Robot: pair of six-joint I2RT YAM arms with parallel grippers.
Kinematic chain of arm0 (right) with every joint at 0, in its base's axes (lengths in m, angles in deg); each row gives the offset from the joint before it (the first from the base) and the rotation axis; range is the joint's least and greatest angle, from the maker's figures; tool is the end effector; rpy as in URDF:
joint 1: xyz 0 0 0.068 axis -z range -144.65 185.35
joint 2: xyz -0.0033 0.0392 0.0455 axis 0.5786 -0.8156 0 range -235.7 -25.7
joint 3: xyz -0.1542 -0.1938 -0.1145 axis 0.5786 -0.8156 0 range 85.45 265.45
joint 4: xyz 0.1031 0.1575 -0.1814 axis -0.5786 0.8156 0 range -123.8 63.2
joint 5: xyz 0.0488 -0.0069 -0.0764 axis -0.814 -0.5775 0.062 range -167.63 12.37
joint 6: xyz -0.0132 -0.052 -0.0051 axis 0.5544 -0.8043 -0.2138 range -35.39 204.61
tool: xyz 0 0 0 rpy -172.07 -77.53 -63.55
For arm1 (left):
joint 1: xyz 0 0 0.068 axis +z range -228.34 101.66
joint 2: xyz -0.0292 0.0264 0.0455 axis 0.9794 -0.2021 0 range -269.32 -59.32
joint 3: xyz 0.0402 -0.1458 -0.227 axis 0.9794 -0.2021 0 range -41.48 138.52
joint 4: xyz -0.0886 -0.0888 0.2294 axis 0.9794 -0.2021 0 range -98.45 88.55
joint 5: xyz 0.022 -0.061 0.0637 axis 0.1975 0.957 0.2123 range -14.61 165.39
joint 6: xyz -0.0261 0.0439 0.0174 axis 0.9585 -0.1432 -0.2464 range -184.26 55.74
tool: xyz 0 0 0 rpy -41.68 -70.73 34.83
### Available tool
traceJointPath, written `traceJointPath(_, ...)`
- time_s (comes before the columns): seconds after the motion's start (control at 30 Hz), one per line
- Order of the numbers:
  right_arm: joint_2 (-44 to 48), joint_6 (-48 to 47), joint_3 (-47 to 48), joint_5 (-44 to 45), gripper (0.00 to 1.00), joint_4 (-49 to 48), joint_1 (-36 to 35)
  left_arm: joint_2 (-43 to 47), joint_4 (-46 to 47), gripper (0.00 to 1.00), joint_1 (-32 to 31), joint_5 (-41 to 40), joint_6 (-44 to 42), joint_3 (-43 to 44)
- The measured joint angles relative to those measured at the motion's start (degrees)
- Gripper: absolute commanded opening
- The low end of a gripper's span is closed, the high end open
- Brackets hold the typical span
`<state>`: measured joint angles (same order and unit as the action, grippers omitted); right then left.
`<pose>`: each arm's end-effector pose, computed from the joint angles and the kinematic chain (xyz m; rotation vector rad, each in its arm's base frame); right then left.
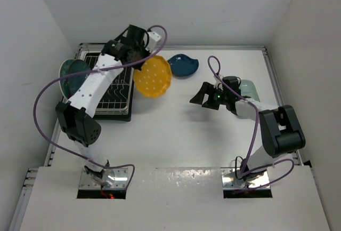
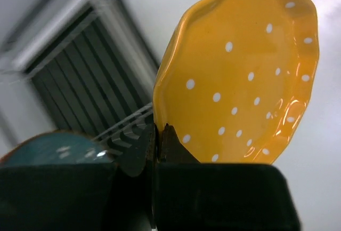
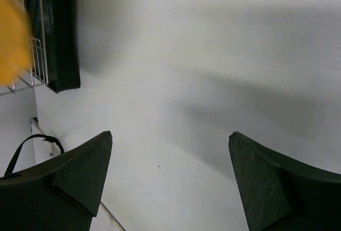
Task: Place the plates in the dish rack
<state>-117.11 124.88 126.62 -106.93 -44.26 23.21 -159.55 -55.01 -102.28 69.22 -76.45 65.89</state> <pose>0.2994 0.0822 0.1603 0.2935 2.3636 1.0439 0.3469 -0.1498 0.3840 0.6876 2.2734 0.0302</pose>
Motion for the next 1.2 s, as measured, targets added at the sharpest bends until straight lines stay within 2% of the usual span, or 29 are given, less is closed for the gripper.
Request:
traceJointPath(0.13,0.0,0.1,0.0,0.5,0.89,0.7,0.0,0.4,-1.1,0.00,4.3,-9.1,-2.7,8.1)
traceJointPath(0.23,0.0,0.1,0.0,0.8,0.89,0.7,0.0,2.9,-0.3,0.00,7.3,-16.1,-4.9,10.3)
traceJointPath(0.37,0.2,0.4,-0.4,1.7,0.89,0.2,0.0,7.9,0.1,0.00,10.2,-26.1,-9.0,9.5)
traceJointPath(0.53,0.4,0.9,-2.1,2.1,0.87,-0.6,0.0,13.6,0.9,0.00,12.2,-34.8,-13.8,2.1)
traceJointPath(0.8,0.4,1.8,-3.1,2.1,0.87,-1.7,-0.1,13.8,4.7,0.00,15.0,-39.1,-17.2,-6.2)
traceJointPath(1.03,-0.3,2.4,-3.2,2.1,0.87,-3.0,0.0,14.0,13.8,0.00,16.2,-39.9,-22.2,-16.1)
traceJointPath(1.2,-0.4,2.5,-4.0,2.1,0.87,-3.2,0.3,14.0,20.3,0.00,16.3,-41.7,-26.4,-19.9)
